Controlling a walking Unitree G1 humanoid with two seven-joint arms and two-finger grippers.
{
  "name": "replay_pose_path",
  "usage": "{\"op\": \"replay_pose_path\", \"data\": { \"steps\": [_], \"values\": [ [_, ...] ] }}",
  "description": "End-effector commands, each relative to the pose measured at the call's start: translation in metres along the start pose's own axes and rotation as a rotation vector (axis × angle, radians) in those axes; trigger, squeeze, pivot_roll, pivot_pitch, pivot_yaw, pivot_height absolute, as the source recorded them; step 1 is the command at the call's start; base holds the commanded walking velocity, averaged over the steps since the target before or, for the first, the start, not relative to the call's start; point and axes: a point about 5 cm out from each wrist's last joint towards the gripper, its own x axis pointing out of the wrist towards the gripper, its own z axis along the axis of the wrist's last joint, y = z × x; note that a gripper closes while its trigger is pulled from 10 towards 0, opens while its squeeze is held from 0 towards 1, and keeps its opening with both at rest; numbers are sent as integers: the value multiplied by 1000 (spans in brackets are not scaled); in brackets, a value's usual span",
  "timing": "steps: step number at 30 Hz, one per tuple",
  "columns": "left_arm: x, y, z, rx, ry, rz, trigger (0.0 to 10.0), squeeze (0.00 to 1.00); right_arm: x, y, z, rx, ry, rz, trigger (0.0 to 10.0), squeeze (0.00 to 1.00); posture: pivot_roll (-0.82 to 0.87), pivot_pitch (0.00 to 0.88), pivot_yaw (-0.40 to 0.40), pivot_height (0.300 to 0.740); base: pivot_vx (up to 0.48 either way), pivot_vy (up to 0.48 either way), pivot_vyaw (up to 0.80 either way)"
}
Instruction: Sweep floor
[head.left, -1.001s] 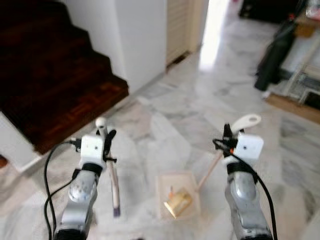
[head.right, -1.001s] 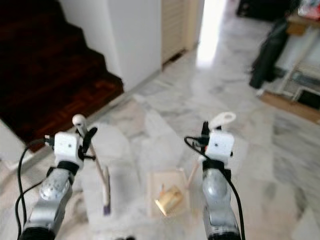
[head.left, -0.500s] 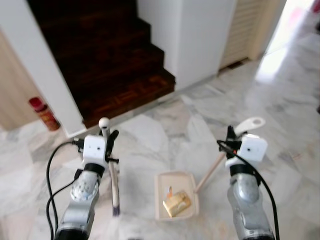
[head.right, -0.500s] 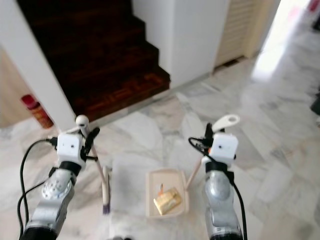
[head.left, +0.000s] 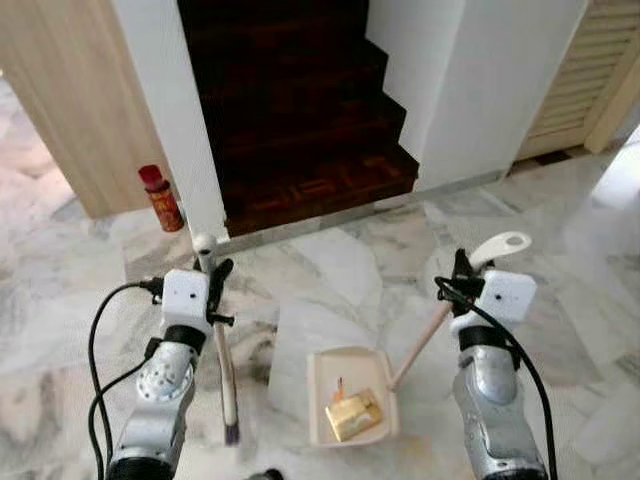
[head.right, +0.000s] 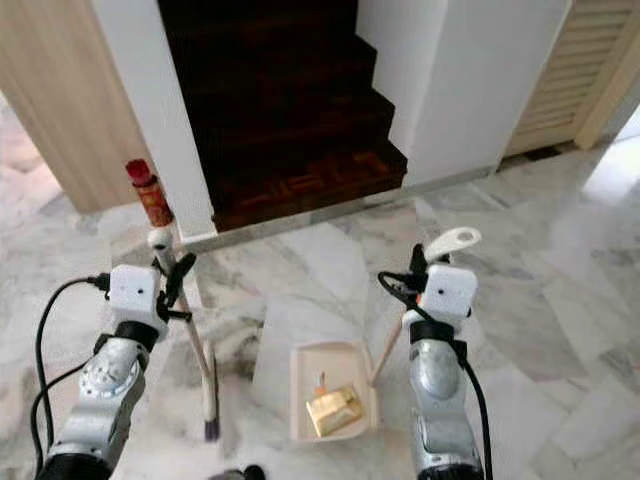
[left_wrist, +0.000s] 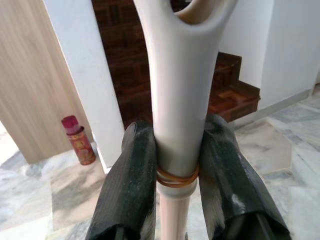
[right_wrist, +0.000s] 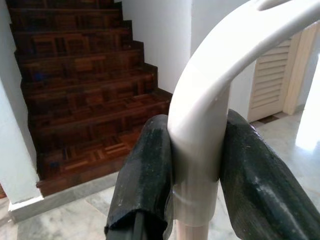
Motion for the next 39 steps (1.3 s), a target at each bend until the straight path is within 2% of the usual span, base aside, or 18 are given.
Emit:
{"op": "replay_pose_path", "data": {
  "steps": [1,14,39],
  "values": [
    [4,0,12,8,-52,-1,10000,0,4,-1,11,23,-43,-12,10000,0,-6,71,-10,740,0,0,0],
    [4,0,11,9,-44,1,10000,0,4,-1,10,38,-34,-10,10000,0,-6,77,-8,740,0,75,0],
    [4,-1,11,6,-43,-3,10000,0,4,0,10,46,-29,-1,10000,0,-6,80,-10,740,0,339,0]
  ]
}}
